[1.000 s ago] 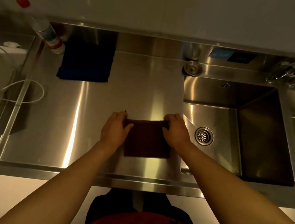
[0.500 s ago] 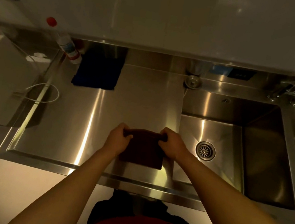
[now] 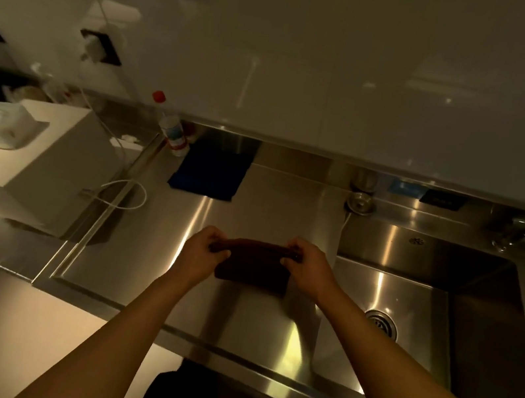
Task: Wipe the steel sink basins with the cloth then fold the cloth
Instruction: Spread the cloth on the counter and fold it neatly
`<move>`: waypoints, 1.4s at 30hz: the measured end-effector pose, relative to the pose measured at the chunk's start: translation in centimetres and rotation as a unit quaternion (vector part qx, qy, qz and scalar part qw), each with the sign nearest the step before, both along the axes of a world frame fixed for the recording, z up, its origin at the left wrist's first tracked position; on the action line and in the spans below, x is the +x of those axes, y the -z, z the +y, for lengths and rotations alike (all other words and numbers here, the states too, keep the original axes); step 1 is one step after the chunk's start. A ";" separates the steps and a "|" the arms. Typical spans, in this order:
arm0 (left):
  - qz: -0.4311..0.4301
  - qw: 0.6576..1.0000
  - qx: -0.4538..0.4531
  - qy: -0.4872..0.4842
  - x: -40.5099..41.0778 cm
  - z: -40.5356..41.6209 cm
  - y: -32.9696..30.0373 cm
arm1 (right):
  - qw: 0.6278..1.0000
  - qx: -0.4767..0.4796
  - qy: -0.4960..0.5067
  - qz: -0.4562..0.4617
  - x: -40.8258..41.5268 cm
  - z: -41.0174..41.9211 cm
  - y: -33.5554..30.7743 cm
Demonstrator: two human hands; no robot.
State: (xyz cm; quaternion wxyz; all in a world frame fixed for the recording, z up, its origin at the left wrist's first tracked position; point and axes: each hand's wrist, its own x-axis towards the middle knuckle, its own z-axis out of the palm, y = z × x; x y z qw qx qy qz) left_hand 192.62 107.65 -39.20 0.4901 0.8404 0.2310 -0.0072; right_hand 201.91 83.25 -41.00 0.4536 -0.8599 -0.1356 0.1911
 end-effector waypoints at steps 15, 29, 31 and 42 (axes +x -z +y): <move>-0.047 0.996 -0.039 0.061 8.2 18.1 -0.1 | 0.999 -0.007 0.046 -0.005 7.0 16.2 -1.6; -0.052 0.991 -0.093 0.077 17.2 28.6 1.3 | 0.991 0.052 0.118 0.047 12.9 26.6 -2.1; -0.043 0.991 -0.112 0.065 18.2 29.3 1.7 | 0.991 0.053 0.116 0.051 14.2 27.3 -1.7; -0.021 0.994 -0.098 0.047 25.1 30.1 5.3 | 0.983 0.032 0.171 0.057 21.4 30.5 2.5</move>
